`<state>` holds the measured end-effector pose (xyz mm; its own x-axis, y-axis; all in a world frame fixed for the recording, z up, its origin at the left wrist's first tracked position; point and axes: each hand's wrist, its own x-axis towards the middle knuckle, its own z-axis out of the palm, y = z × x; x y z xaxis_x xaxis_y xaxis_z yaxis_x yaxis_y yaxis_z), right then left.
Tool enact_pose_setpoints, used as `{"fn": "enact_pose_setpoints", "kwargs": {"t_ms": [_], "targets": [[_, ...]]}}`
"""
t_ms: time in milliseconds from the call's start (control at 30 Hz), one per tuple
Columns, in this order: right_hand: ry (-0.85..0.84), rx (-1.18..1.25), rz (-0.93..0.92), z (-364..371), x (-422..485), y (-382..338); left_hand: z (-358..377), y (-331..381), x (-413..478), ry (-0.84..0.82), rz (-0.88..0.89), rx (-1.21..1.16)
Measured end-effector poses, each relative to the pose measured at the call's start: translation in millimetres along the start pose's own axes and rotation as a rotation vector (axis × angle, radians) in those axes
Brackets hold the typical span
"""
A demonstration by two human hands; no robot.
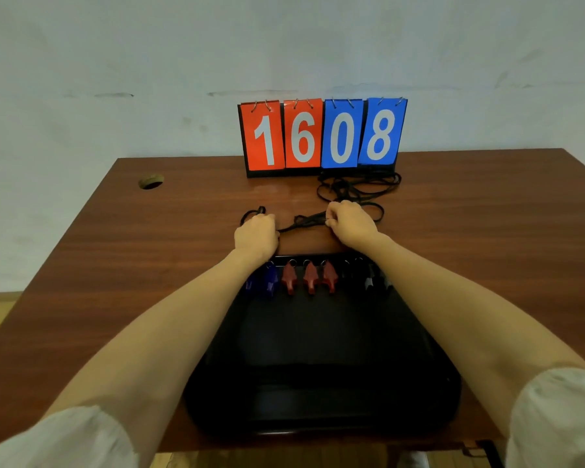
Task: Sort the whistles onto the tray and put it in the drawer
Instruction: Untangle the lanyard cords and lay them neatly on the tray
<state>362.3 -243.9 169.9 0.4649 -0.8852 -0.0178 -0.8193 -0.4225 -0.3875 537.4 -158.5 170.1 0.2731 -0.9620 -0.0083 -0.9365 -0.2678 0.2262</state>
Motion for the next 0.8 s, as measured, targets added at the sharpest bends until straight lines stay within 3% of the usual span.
{"fn": "enact_pose_setpoints", "kwargs": {"t_ms": [133,267,333,433,567,633,800], "targets": [[0.155,0.21,0.071,-25.7,-9.9,-0.7,-10.1,-8.1,-5.9,-0.052,-0.073,0.087],[0.267,0.388,0.044,-63.8,-21.7,-16.2,-32.4,6.9,-15.8,-0.076,-0.027,0.181],[0.264,0.443,-0.013,-84.7,-28.7,-27.7,-48.2,24.8,-22.1,0.0,0.067,-0.001],[0.233,0.476,-0.116,-115.0,-43.1,-46.3,-78.9,61.0,-34.2,0.074,0.211,-0.455],[0.3,0.502,-0.224,-154.3,-68.4,-65.0,-116.9,103.1,-42.6,0.041,0.239,-0.934],[0.33,0.536,-0.242,-173.4,-79.3,-70.2,-128.5,114.7,-46.1,0.015,0.277,-0.997],[0.453,0.534,-0.236,-221.1,-104.3,-77.8,-149.6,123.9,-62.6,0.067,0.326,-0.893]]}}
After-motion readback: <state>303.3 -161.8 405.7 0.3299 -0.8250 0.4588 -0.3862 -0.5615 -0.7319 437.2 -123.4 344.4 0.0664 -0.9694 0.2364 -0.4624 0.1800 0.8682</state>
